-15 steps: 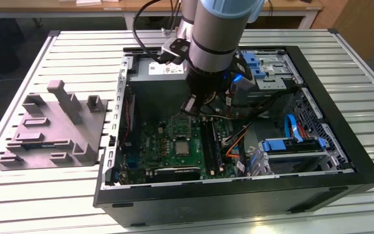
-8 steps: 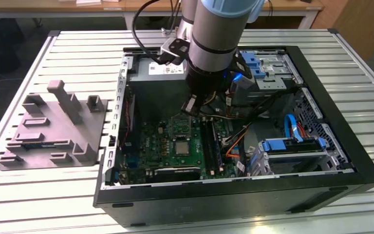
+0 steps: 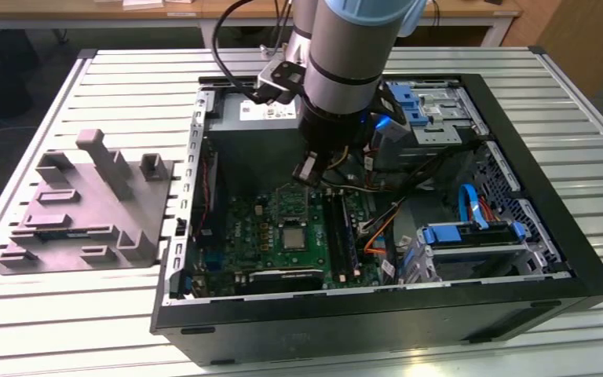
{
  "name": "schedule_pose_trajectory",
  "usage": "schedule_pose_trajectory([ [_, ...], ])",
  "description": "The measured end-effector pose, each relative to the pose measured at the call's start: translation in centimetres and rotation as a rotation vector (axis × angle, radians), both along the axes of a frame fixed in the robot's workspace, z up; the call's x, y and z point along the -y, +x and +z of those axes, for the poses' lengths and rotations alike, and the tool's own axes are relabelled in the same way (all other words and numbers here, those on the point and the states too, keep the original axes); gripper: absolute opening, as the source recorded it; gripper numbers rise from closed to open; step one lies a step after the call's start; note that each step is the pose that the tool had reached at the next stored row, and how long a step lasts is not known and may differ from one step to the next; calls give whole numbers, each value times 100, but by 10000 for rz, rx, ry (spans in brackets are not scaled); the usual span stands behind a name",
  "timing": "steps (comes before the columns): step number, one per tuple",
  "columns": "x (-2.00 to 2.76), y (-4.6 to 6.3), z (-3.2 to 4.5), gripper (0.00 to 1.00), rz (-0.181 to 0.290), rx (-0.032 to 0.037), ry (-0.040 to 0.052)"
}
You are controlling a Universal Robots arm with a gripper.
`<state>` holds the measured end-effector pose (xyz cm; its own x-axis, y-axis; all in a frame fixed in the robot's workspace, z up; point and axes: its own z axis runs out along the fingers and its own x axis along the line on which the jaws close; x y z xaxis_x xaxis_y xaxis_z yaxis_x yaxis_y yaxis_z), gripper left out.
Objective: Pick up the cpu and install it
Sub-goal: 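Close the cpu cover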
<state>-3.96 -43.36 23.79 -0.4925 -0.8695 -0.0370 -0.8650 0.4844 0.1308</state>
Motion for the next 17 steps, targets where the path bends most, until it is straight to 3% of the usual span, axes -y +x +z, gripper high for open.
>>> schedule_pose_trajectory([
  [17,0,0,48,11,102,0,2],
])
